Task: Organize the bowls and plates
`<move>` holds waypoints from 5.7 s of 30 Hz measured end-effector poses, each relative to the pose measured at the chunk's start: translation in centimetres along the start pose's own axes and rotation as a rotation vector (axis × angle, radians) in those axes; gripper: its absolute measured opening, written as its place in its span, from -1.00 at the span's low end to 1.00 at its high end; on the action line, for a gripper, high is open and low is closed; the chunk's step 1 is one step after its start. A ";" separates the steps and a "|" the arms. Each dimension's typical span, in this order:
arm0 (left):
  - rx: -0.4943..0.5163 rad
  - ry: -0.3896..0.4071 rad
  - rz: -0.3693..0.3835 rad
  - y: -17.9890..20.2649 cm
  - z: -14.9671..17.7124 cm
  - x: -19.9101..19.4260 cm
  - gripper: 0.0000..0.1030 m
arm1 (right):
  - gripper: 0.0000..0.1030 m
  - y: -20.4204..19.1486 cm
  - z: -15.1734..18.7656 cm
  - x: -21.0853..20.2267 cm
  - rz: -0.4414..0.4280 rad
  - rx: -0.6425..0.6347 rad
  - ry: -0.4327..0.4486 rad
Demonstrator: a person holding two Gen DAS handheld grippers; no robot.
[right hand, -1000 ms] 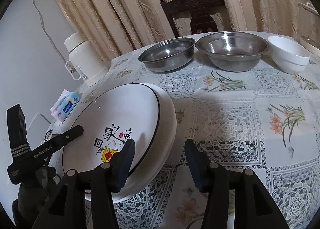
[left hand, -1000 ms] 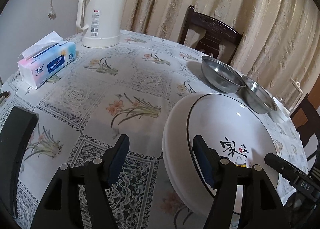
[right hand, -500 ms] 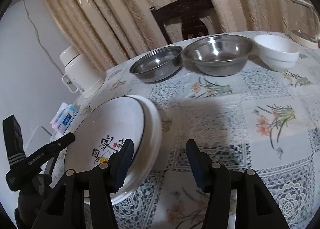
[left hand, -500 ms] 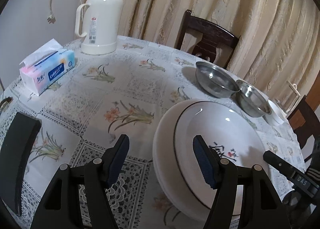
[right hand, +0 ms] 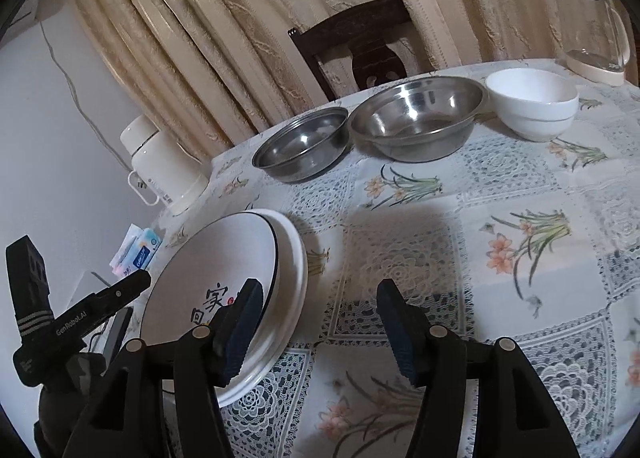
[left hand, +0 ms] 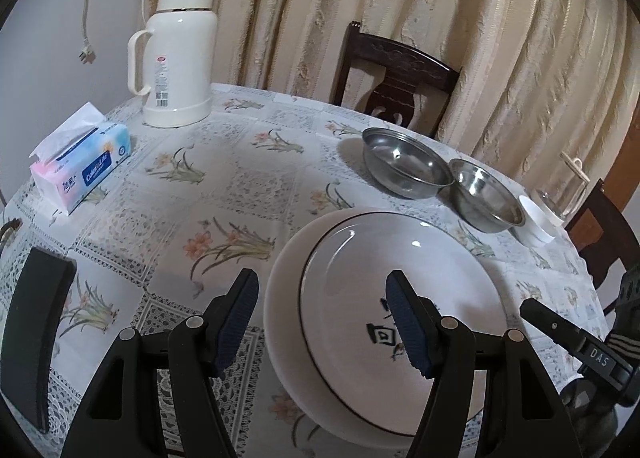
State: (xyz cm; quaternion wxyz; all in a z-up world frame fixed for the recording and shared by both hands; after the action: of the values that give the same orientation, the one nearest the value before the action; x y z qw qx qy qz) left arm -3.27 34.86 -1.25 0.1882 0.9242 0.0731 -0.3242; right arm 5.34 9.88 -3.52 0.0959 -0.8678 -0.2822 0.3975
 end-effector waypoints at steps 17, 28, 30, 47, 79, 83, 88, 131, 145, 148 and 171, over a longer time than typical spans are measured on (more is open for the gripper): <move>0.120 0.039 0.018 3.3 -2.9 -0.5 0.39 | 0.26 -1.2 -2.3 -1.6 0.005 -0.052 0.054; 0.186 0.049 0.018 3.9 -4.8 0.1 0.39 | 0.30 -1.8 -4.3 -1.3 0.012 -0.058 0.058; 0.195 0.049 0.015 3.9 -5.1 0.4 0.39 | 0.31 -1.9 -4.6 -0.9 0.009 -0.055 0.051; 0.279 0.023 -0.031 1.8 -8.7 5.5 0.39 | 0.37 -3.1 -8.0 4.3 -0.007 -0.063 -0.016; 0.155 -0.349 0.194 3.0 -14.4 22.8 0.38 | 0.39 -2.4 -11.5 14.4 -0.080 0.050 -0.200; 0.198 -0.386 0.209 3.5 -13.9 23.8 0.31 | 0.38 -2.8 -11.7 14.9 -0.063 0.027 -0.202; 0.231 -0.421 0.226 3.9 -13.2 24.7 0.13 | 0.10 -2.6 -11.5 15.5 -0.014 -0.005 -0.210; 0.374 -0.345 0.170 4.9 -13.8 20.2 -0.13 | -0.09 -4.6 -13.5 13.8 -0.016 -0.143 -0.170; 0.430 -0.353 0.188 10.2 -13.4 18.7 -0.13 | -0.09 -1.9 -14.1 8.7 -0.008 -0.100 -0.093; 0.448 -0.363 0.198 11.8 -13.2 18.8 -0.13 | -0.09 -0.8 -14.1 7.6 -0.004 -0.084 -0.077; 0.507 -0.456 0.241 22.1 -9.3 23.7 -0.13 | -0.09 9.0 -14.5 5.5 0.048 0.091 -0.044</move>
State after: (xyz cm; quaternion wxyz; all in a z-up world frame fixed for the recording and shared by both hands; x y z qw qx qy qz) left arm 26.22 18.52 -2.74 0.0016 0.8474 -0.1631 -0.5053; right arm 22.77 6.43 -0.87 0.1195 -0.8601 -0.2446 0.4313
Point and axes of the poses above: each gripper's, at about its wrist camera, not at the fingertips, and x roughly the way its jaws point, y to its right, z to its underside, the point moved 7 cm from there along x, roughly the way its jaws point, and after that the axes turned 5 degrees about z, right-handed, at the moved point
